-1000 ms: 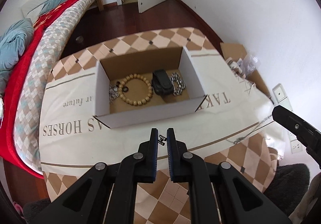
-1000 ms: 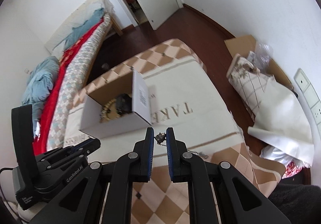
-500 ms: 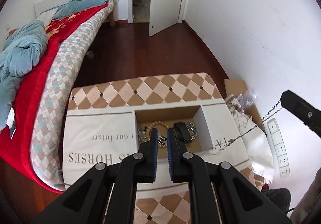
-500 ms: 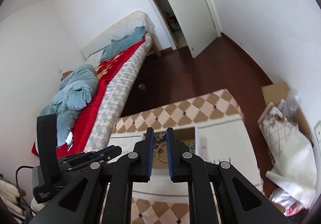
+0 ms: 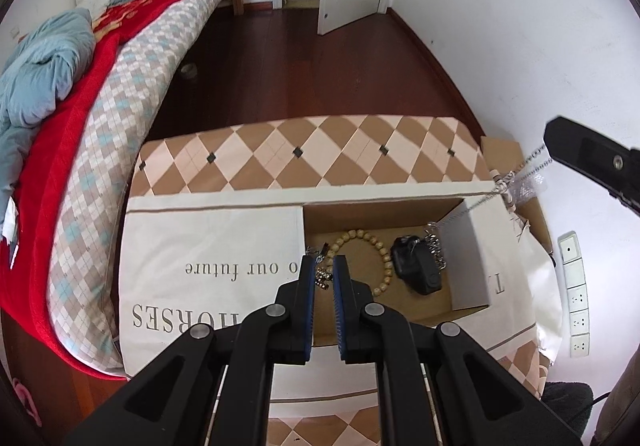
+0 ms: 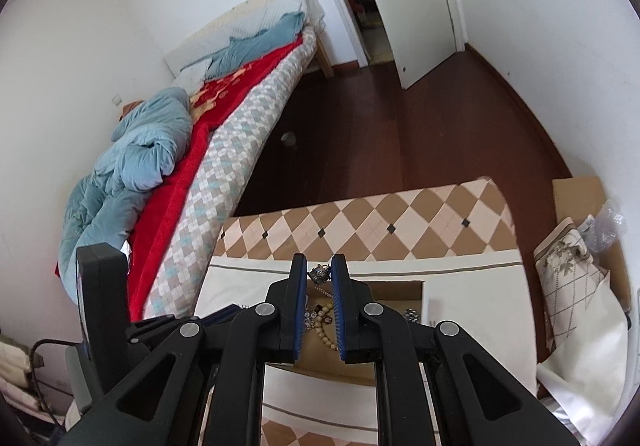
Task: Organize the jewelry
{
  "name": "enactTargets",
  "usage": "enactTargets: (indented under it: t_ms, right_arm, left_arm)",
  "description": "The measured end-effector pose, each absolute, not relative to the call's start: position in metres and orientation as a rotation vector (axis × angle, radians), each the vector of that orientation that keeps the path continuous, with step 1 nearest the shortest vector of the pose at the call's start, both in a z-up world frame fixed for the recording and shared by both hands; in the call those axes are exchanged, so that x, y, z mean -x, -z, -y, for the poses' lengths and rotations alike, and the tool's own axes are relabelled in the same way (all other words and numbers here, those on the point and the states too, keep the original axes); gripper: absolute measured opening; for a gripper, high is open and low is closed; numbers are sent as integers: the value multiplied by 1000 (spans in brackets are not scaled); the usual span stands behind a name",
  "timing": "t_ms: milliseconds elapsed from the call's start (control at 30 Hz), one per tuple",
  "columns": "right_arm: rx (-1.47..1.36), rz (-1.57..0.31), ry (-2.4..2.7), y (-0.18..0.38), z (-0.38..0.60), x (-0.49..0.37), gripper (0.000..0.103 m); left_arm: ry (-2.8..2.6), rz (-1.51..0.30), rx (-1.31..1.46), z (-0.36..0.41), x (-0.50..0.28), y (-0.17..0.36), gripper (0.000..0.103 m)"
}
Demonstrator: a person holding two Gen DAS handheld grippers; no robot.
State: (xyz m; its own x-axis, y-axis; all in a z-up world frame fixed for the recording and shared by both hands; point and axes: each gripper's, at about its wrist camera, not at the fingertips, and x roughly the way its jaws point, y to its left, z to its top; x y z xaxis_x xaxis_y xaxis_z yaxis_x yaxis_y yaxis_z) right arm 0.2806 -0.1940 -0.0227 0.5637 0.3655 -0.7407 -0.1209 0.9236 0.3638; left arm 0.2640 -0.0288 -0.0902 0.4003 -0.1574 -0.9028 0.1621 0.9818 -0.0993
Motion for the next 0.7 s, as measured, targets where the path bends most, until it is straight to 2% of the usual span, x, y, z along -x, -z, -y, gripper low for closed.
enactTargets:
  t_ms: [267,400,433,467,500,533,567,600,633,700]
  right_arm:
    - [-222,-1048,-259,68,180,-322,13]
    - [-217,-1167,-248,96,186,-337,15]
    - [-214,-1176,-246,98,188,-337,24]
    - [-216,-1178,-238,100,191,-337,43]
    - [-223,-1172,-228,100,196,-336,52]
    - [-232,-1160,-227,98,199,-333,62]
    - [-235,-1157,-226,97,201,-332,63]
    - [-235,-1152,-219,95,203,-330,63]
    - [-222,-1141,-201,92,207,-326,66]
    - [-191,-1129,-169,89,210,-319,80]
  left_arm:
    - [228,-1247,64,27,-276,125,9]
    - [226,-1261,74,28,-278,129,10]
    - [218,-1258,70,28,-278,129,10]
    - [212,-1254,66,28,-279,127,10]
    - [204,-1245,61,27,-279,126,11]
    - [195,-1238,60,27,-279,124,17]
    - [188,-1232,59,25,-279,123,23]
    - [180,-1219,56,24,-279,120,36]
    - [162,-1204,50,22,-278,117,54]
    - [124,-1165,45,18,-276,110,74]
